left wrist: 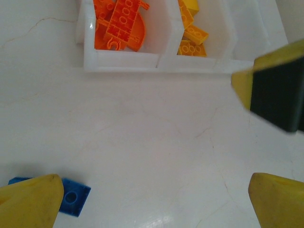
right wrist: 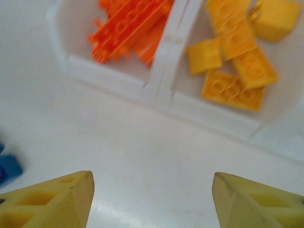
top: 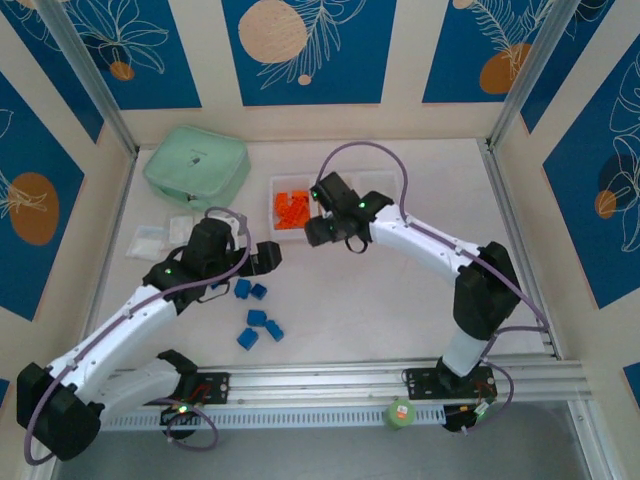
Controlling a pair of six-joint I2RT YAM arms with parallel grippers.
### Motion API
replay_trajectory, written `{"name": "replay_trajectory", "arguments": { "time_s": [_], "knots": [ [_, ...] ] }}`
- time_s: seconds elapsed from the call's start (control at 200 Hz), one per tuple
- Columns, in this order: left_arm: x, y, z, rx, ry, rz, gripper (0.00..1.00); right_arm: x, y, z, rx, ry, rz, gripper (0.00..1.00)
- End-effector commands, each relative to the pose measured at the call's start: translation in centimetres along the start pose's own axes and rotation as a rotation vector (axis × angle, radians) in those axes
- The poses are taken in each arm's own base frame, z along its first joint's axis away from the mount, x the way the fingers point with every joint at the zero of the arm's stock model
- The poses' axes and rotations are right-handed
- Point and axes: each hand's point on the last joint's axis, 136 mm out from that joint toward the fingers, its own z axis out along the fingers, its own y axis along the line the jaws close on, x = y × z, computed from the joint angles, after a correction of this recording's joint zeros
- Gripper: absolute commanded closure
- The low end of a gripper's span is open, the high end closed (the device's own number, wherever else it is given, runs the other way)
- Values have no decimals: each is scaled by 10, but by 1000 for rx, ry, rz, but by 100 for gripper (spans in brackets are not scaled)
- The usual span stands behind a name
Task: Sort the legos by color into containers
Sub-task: Place the lego in the container, then pick up the lego from the bottom-center of the table.
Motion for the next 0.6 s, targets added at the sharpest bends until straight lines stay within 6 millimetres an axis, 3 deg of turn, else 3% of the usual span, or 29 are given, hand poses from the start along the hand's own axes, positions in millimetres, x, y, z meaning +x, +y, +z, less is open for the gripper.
{"name": "replay_trajectory", "arguments": {
  "time_s": [0.0,0.35,0.455,0.595],
  "knots": [
    [17,13,-9,-32,49,8,1,26,26,-12,-83,29,-27,30],
    [48,46,-31,-134,72,-40,1,105,127,2,-304,119,-188,21],
    [52,51,-37,-144,60,-55,1,119,148,14,-342,142,-209,19],
    [56,58,-46,-167,49,-65,1,132,159,27,-321,151,-245,19]
  ]
}}
